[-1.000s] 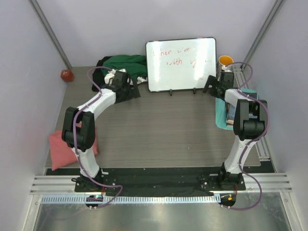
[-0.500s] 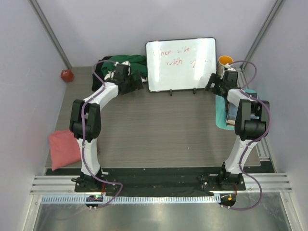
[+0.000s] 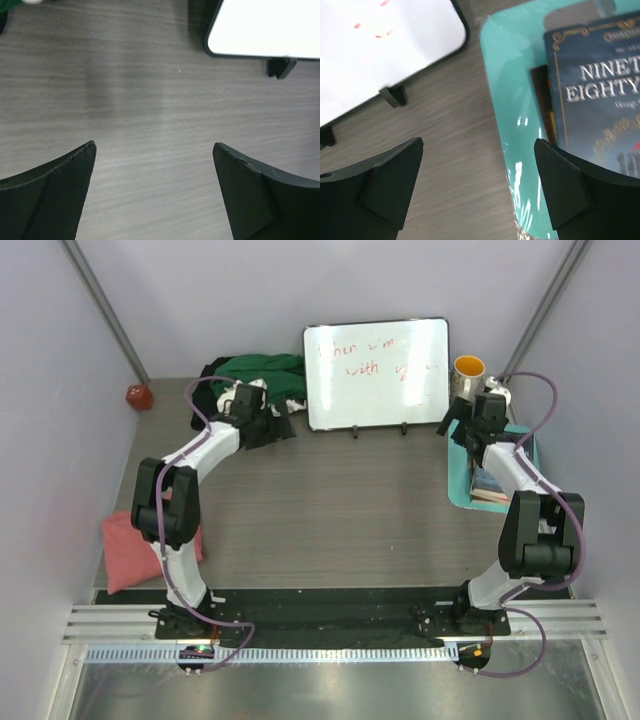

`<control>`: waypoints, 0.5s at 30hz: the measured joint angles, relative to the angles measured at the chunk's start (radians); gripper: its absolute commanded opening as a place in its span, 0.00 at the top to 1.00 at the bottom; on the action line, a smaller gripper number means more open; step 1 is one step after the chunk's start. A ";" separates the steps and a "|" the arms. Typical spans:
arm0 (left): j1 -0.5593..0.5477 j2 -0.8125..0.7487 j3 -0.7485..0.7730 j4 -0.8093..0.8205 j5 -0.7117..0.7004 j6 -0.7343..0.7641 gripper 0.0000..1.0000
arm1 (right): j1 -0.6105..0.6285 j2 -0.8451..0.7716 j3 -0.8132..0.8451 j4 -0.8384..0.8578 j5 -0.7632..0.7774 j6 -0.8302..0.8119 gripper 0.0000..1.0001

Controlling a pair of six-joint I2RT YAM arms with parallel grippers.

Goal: Fold and stack the t-shirts

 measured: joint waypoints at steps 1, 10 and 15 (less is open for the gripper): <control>-0.002 -0.017 -0.016 0.000 -0.001 0.000 0.00 | 0.000 -0.022 -0.023 -0.008 0.019 0.006 0.00; -0.037 -0.147 -0.097 0.006 -0.007 -0.001 0.00 | -0.025 -0.147 -0.098 -0.085 0.231 0.080 0.00; -0.038 -0.167 -0.143 0.005 -0.018 -0.007 0.00 | -0.093 -0.179 -0.116 -0.096 0.277 0.106 0.00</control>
